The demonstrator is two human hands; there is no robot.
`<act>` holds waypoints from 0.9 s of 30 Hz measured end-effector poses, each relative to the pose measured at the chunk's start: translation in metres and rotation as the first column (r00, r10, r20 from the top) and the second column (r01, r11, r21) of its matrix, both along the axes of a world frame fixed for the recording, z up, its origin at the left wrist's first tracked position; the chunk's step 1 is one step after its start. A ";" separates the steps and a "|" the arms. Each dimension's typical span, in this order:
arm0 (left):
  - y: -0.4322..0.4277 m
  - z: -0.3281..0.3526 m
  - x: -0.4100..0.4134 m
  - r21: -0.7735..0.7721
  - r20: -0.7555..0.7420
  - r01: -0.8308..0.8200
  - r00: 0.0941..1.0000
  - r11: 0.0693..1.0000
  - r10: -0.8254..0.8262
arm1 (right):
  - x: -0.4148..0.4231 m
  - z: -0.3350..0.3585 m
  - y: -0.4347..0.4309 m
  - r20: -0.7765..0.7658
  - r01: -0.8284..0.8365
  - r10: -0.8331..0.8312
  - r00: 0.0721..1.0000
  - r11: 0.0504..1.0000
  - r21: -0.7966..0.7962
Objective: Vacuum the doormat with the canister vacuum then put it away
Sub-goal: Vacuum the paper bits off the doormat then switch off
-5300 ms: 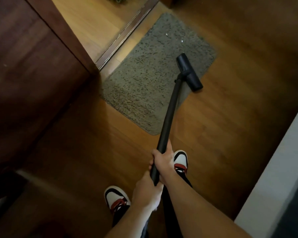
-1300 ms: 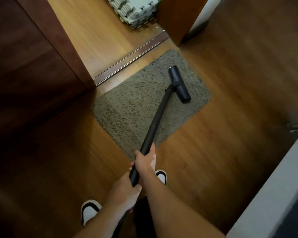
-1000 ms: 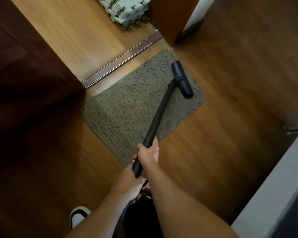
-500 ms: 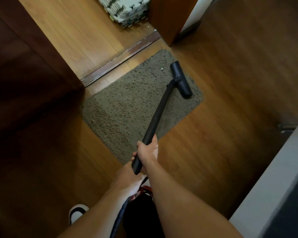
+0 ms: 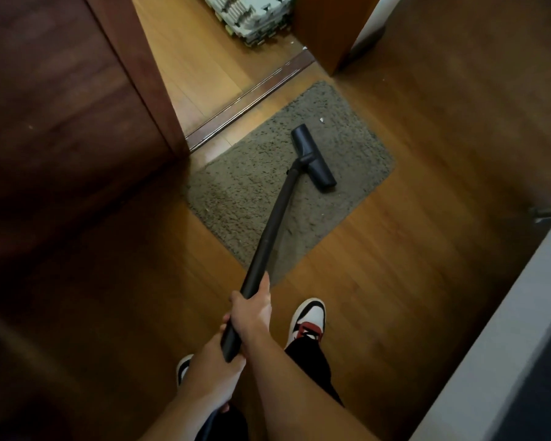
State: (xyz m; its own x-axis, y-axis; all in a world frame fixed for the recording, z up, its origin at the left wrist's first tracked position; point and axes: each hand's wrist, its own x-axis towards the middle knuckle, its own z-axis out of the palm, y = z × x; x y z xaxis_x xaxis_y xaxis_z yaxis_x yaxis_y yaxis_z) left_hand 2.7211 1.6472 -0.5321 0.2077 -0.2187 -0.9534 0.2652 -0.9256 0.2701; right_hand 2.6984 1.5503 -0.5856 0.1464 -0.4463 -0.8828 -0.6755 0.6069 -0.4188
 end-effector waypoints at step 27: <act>-0.182 -0.037 0.018 -0.045 -0.004 -0.180 0.984 0.983 0.180 | 0.033 -0.032 -0.180 0.023 -0.120 0.121 0.992 0.992 -0.050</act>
